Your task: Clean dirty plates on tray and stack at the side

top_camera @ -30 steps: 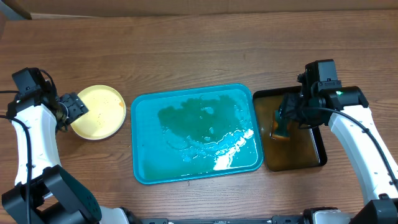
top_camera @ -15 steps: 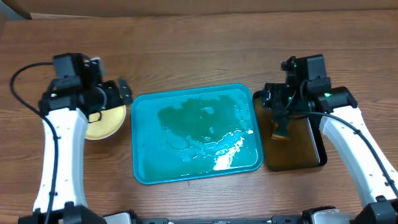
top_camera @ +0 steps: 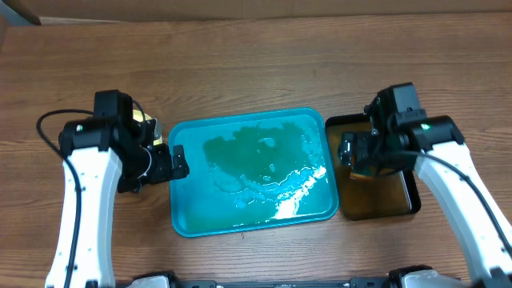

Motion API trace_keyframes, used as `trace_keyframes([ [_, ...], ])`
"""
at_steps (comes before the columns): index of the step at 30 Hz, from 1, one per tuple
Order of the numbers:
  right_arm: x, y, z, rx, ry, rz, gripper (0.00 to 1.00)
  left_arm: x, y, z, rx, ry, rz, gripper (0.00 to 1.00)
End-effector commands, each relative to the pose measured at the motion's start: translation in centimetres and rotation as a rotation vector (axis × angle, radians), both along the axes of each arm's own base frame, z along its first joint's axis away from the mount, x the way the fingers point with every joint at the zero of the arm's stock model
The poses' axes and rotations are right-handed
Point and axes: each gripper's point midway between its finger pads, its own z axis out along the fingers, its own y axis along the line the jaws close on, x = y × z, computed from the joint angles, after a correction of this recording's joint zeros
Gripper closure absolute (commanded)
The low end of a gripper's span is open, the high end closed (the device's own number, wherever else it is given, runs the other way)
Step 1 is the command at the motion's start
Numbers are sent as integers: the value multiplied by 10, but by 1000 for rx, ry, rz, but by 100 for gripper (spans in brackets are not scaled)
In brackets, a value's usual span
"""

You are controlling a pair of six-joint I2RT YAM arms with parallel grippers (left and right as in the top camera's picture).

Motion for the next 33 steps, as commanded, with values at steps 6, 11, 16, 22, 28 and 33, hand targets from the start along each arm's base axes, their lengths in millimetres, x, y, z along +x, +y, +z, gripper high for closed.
trace_keyframes([
  [6,-29,-7,61,54,-331,-14,0,-18,-9,46,36,-435,-92,0],
  [11,-51,-16,81,58,-477,-29,0,-35,-11,83,91,-758,-93,0],
  [16,-58,-17,91,67,-523,-29,0,-50,-13,105,115,-894,-94,0],
  [22,-57,-17,88,64,-508,-29,0,-62,-14,96,108,-853,-94,0],
  [28,-54,-16,83,60,-485,-28,0,-67,-15,90,102,-819,-93,0],
  [33,-52,-16,78,55,-462,-28,0,-67,-15,89,102,-819,-93,0],
])
